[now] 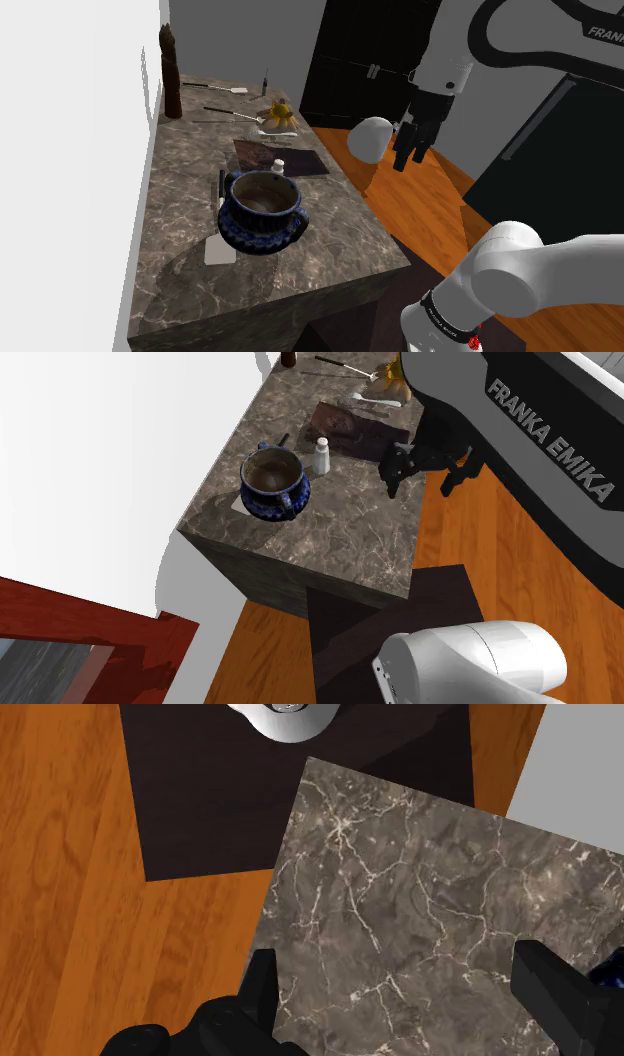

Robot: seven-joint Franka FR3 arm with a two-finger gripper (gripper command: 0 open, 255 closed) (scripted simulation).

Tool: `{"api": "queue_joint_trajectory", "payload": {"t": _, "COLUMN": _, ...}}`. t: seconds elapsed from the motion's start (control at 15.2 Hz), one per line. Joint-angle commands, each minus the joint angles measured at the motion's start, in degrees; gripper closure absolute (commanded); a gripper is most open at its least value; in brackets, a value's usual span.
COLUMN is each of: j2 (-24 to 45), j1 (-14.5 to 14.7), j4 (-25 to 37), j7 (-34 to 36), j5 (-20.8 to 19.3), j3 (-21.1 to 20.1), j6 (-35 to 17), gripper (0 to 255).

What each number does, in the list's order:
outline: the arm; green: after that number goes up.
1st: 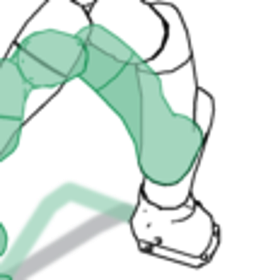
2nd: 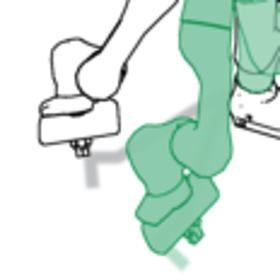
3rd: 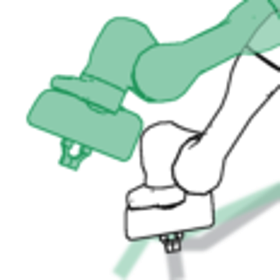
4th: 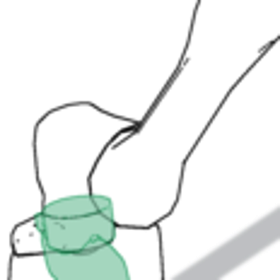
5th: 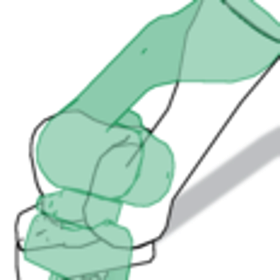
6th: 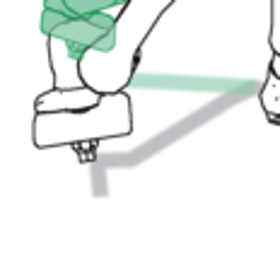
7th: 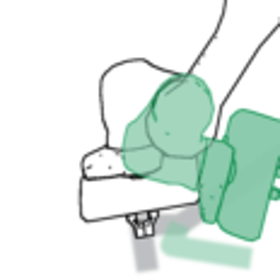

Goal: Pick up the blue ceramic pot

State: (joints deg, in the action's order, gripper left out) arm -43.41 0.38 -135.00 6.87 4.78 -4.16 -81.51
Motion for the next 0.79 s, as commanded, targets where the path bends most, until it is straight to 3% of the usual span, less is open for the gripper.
{"api": "queue_joint_trajectory", "payload": {"t": 0.0, "j2": 0.0, "j1": 0.0, "j4": 0.0, "j7": 0.0, "j5": 0.0, "j3": 0.0, "j6": 0.0, "gripper": 0}}
{"api": "queue_joint_trajectory", "payload": {"t": 0.73, "j2": 10.2, "j1": 6.0, "j4": 1.8, "j7": 6.6, "j5": 4.3, "j3": -13.7, "j6": -13.7, "gripper": 0}}
